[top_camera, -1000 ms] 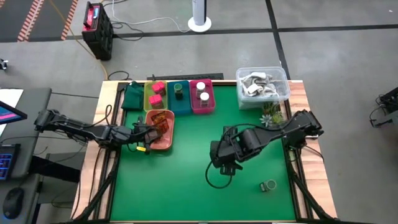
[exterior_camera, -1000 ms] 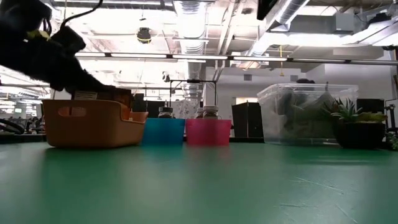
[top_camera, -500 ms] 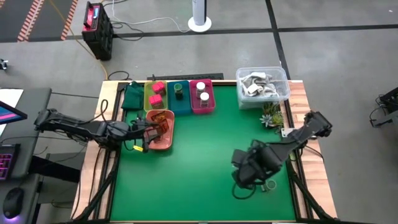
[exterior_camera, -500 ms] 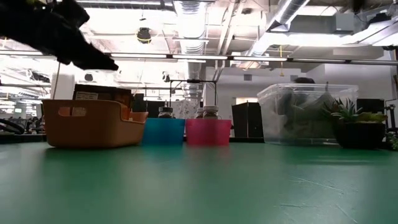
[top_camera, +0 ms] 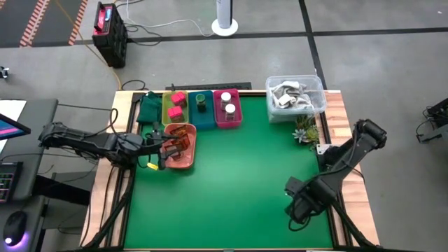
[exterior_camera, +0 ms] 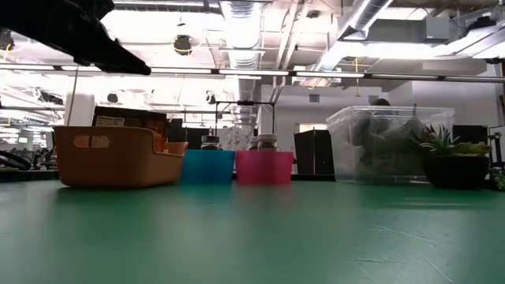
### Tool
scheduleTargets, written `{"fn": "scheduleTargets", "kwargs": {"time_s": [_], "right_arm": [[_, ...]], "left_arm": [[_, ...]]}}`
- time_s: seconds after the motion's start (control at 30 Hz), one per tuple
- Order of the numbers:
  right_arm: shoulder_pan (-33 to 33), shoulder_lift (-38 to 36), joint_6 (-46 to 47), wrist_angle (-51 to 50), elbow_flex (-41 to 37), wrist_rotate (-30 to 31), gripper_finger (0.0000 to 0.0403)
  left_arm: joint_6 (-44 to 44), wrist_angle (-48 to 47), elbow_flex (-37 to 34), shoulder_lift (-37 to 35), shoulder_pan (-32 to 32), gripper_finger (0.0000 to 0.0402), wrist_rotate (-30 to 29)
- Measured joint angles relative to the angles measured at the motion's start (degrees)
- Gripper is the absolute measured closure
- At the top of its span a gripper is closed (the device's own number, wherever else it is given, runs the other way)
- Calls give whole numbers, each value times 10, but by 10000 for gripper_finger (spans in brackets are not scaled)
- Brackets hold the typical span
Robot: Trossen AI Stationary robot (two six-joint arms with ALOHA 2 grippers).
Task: Sort spices by type
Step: Put the green seasoning bottle into the blue bin
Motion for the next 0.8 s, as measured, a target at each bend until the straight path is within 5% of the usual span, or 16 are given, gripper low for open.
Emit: {"fn": "scheduleTargets", "kwargs": {"time_s": [0.3, 0.67, 0.8], "right_arm": [[52, -2, 61, 7, -10, -11, 123], [126, 19, 118, 26, -16, -8, 12], [129, 19, 114, 73, -56, -2, 9]], "left_arm": [[7, -6, 11, 0, 0, 183, -1], [4, -35, 11, 0, 0, 183, -1], [4, -35, 11, 0, 0, 183, -2]]}}
